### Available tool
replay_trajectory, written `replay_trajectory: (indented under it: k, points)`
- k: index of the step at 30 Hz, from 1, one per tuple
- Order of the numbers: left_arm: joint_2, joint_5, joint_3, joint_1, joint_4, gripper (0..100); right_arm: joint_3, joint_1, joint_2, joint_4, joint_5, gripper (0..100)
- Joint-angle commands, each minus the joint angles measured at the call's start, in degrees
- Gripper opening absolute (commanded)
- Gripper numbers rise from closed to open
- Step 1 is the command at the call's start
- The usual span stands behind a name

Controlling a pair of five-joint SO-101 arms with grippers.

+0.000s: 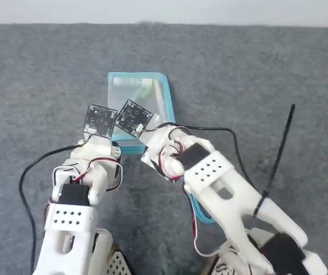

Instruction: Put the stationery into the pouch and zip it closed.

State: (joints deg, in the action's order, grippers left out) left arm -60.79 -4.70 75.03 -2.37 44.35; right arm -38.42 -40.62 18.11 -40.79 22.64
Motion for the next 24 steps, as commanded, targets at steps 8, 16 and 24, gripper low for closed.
replay_trajectory:
  k: [8,16,24]
  points:
    - [0.2,-0.5,-3.7,0.7,0.4,1,11.2,4.4,-8.6,1.7,-3.3,18.7]
    - [0.2,-0.5,-3.7,0.6,0.4,1,17.2,4.9,-14.9,1.2,-6.8,0.7]
    - [0.1,-0.7,-3.7,-0.9,-0.2,1,17.1,5.3,-7.9,-8.8,-3.3,0.6]
